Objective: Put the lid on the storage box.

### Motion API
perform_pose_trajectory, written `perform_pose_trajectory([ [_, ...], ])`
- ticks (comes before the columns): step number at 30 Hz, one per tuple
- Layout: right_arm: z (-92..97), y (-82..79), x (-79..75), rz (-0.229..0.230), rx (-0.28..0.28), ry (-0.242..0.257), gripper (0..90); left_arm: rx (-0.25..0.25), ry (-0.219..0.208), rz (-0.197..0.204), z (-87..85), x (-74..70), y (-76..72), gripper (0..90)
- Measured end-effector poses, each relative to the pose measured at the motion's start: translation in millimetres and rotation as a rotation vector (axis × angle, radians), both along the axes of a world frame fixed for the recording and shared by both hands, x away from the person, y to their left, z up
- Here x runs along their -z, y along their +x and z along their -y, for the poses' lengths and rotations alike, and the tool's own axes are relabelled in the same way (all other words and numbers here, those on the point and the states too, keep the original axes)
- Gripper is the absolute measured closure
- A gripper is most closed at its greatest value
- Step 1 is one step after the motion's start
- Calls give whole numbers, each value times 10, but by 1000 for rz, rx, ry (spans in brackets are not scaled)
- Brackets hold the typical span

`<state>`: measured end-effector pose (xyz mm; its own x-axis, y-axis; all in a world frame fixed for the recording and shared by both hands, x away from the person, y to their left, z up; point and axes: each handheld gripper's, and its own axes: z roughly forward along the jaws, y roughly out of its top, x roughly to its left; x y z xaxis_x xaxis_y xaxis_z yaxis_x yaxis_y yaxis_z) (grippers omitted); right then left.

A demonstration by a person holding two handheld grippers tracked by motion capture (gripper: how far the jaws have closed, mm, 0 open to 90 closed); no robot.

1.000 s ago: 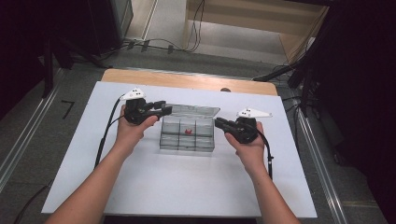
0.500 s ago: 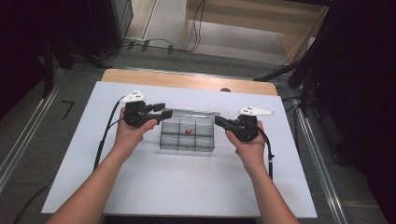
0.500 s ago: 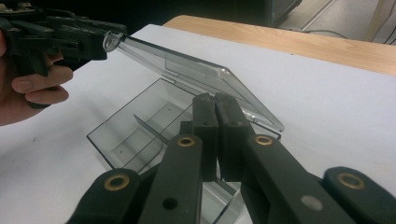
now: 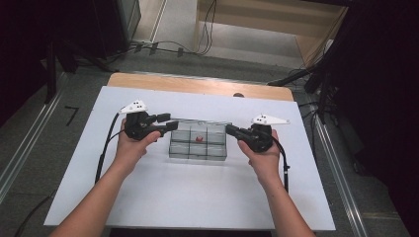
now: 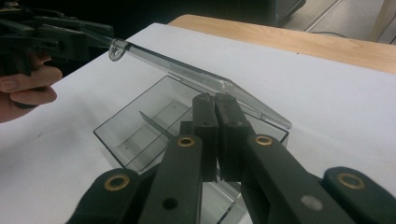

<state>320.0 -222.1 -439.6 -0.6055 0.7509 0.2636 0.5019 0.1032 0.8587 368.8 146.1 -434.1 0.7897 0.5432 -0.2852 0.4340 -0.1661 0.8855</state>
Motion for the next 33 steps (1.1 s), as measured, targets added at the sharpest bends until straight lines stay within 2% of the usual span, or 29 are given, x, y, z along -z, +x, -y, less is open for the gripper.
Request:
perform_pose_trajectory([
  [4,-14,-23,18,5,-3,0,850,-26,24,29,-69,-15,-87,489],
  [9,-45,-63,25,8,-11,1,850,-20,12,32,-119,13,-197,604],
  [13,-54,-83,46,11,-10,2,850,-4,13,20,-124,50,-270,715],
  [18,-54,-114,68,14,-8,-1,850,14,26,-14,-77,147,-314,833],
  [23,-46,-146,106,13,-7,-14,850,3,30,-21,-45,207,-330,879],
  [30,-46,-212,157,25,-18,-21,850,15,1,-35,-15,222,-361,891],
  [33,-49,-241,171,24,-24,-18,850,12,1,-39,-2,220,-369,891],
])
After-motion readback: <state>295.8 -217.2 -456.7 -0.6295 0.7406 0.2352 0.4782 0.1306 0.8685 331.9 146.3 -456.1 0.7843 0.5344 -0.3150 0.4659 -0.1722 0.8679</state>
